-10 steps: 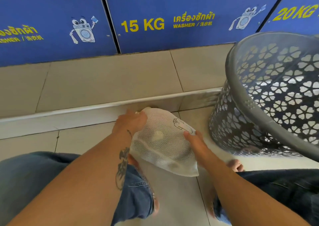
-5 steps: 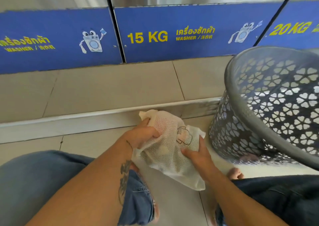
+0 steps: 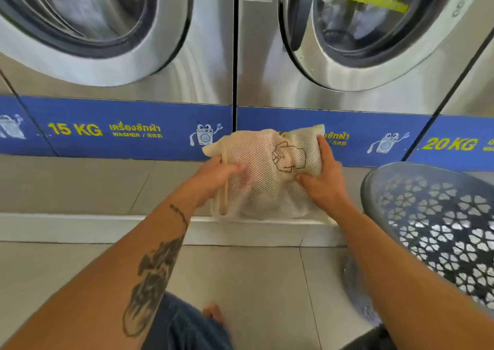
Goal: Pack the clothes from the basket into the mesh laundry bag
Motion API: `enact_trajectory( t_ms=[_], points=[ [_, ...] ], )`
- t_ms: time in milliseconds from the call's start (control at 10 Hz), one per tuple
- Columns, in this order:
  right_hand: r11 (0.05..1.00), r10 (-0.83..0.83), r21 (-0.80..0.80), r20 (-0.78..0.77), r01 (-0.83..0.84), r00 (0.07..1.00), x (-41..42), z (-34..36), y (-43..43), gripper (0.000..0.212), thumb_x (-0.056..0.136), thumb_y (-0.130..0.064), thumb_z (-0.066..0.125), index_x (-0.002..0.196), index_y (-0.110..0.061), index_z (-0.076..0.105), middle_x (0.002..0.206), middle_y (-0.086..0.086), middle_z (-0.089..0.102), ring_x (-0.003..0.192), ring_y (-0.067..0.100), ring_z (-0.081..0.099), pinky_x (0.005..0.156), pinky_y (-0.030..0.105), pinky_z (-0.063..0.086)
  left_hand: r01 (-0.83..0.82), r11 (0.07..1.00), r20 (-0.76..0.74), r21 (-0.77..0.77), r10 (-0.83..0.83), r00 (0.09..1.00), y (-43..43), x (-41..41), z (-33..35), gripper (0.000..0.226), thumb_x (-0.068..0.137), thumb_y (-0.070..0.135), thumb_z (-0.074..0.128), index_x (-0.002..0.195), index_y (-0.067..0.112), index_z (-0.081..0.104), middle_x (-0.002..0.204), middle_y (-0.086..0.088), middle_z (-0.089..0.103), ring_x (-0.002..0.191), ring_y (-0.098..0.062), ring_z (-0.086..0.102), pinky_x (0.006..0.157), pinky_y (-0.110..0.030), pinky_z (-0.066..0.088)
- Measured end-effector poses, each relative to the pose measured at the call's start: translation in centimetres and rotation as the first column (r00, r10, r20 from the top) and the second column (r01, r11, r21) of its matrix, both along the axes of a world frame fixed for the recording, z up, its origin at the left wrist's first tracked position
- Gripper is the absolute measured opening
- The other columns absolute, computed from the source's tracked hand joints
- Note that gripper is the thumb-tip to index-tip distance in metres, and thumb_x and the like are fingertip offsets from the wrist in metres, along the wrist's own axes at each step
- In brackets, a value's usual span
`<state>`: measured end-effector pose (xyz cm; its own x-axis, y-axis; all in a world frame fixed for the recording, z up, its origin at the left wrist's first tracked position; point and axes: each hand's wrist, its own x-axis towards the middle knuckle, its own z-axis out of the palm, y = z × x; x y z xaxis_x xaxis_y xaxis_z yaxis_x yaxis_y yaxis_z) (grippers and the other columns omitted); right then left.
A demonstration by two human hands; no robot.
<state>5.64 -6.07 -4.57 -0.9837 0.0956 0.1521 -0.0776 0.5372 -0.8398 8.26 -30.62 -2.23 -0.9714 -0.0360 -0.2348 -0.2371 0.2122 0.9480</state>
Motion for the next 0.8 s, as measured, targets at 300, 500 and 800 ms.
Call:
enact_trajectory(
  t_ms=[300,500,800],
  points=[
    [0.993,0.081,0.077,0.146,-0.093,0.986,-14.7,-13.9,-2.0,0.101,0.084,-0.014,0.076,0.161,-0.037,0.015,0.147,0.019,0.046,0.131,0.036,0.049,0.100,0.035,0.040,-0.148,0.962,0.110,-0.230,0.177,0.978,-0.4,-14.8,-13.5,0.060,0.079,0.050,0.066,0.132,0.026,0.052,0.125,0.000,0.060,0.106,-0.023,0.059,0.092,-0.037,0.048],
    [0.995,0.088,0.029,0.278,-0.100,0.957,-17.6,-17.7,-1.1,0.105,0.071,-0.039,0.072,0.158,-0.044,0.013,0.144,0.011,0.049,0.128,0.030,0.052,0.103,0.039,0.044,-0.089,0.946,0.184,-0.313,0.153,0.971,-0.4,-17.2,-20.1,0.079,0.076,0.066,0.048,0.148,0.043,0.022,0.146,0.002,0.042,0.127,-0.028,0.049,0.109,-0.051,0.039],
    [0.903,0.061,0.274,0.682,-0.331,0.729,-17.3,-3.4,2.0,0.087,0.089,-0.049,0.062,0.161,-0.034,0.014,0.157,0.016,0.035,0.134,0.034,0.050,0.108,0.043,0.044,0.441,0.507,0.472,-0.741,-0.074,0.878,-1.6,-17.1,-2.7,0.060,0.067,0.030,0.053,0.126,0.020,0.050,0.117,-0.002,0.052,0.108,-0.028,0.056,0.090,-0.042,0.049]
  ],
)
